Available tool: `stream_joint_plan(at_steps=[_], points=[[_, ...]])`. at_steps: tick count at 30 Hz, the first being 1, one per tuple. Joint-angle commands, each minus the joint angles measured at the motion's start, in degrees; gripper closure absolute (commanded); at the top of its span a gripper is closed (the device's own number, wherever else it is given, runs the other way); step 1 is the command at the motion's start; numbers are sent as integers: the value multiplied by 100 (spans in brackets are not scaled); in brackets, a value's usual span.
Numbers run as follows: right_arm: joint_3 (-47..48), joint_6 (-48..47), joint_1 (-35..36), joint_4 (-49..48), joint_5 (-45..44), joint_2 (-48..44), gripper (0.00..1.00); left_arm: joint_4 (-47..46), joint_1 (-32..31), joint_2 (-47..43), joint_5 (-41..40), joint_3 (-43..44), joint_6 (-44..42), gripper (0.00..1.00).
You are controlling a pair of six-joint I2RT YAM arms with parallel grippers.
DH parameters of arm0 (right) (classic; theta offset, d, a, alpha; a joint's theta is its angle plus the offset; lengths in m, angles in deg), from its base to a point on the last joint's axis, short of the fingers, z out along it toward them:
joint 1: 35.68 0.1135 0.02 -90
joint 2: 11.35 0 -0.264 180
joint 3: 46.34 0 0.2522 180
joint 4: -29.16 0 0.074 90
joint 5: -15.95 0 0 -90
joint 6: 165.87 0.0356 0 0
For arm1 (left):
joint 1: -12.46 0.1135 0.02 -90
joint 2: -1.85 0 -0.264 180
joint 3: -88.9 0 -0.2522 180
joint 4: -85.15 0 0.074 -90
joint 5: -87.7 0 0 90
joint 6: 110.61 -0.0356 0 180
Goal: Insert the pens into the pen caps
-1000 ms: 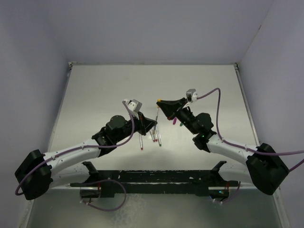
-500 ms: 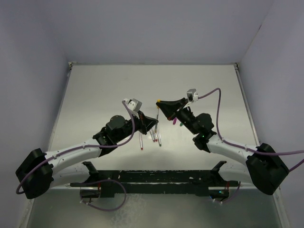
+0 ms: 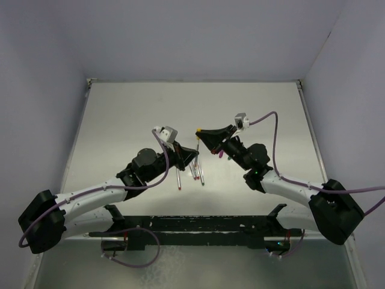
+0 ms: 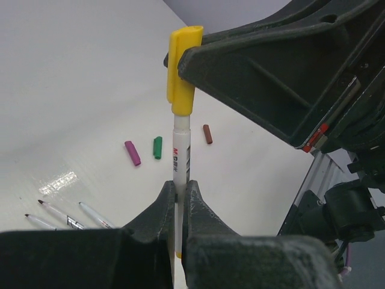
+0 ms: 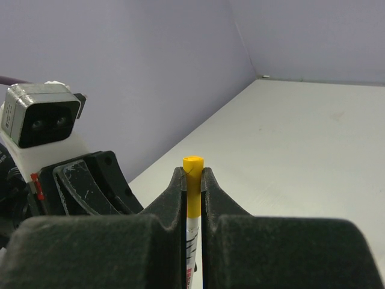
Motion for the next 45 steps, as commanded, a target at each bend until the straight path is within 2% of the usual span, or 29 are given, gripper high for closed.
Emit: stream_joint_plan(at_steps=[1,10,19,29,35,40,45], points=[[151,90,23,133,686,142,100,-914,15,-193,-432,53,-276,100],[279,38,25,997,1097,254,100,-858,19,-235,-767,388,-805,100],[464,6,27,1863,1267,520,100,-1180,25,-432,-1277,559,-1246,100],[617,-255,167,2462,1282,1036,100,-1712,23,-457,-1235,895,-1388,100],[799,-554,384,3094,964,1195,100,-1830,30,-540,-1360,1012,-1589,100],[791,-573,453,3109,906,1217,100,-1511,40,-590,-1454,1142,-1715,100],[945,-625,457,2998,599,1022,100,-642,39,-466,-1533,1124,-1512,100]])
